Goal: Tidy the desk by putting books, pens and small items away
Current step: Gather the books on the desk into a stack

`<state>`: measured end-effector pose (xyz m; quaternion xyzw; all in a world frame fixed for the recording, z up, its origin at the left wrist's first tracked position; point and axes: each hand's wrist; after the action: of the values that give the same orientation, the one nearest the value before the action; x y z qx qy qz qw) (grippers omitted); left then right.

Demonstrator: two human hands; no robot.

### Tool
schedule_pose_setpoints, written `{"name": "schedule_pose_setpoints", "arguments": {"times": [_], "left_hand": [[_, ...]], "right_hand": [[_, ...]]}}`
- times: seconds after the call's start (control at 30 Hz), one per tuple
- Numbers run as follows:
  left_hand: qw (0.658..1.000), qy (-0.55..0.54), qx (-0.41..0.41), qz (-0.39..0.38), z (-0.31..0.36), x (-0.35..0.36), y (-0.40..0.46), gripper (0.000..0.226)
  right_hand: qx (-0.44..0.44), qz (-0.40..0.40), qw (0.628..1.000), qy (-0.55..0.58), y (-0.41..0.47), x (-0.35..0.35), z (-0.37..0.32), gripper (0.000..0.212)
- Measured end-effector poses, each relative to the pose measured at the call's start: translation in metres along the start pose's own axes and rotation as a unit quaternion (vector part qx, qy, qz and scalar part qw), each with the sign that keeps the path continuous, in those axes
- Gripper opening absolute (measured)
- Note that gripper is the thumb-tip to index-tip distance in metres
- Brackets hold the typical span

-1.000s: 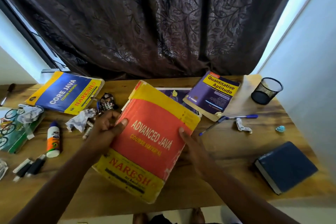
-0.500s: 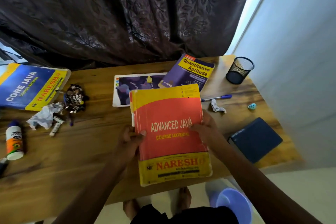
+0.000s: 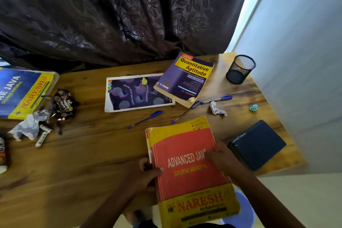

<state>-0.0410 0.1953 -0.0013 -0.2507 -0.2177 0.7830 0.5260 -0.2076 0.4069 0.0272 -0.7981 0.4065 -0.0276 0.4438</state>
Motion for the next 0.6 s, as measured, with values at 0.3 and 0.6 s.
{"name": "schedule_pose_setpoints", "arguments": {"times": [0.3,0.6], "left_hand": [[0.998,0.038,0.006,0.055,0.011,-0.003,0.019,0.038],[0.993,0.057,0.024,0.104,0.028,-0.014,0.041,0.030]], "right_hand": [[-0.022,0.102,0.987,-0.125,0.031,0.000,-0.013,0.019],[-0.029,0.196,0.954,-0.226,0.054,0.000,-0.028,0.028]]}}
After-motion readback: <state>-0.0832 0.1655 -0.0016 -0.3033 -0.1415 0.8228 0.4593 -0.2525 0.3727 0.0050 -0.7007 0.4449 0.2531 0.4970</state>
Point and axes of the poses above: each hand's wrist, its own y-axis towards the middle knuckle, its own x-axis out of the palm, z = x × y, and after that the axes turned 8 degrees about x, right-handed
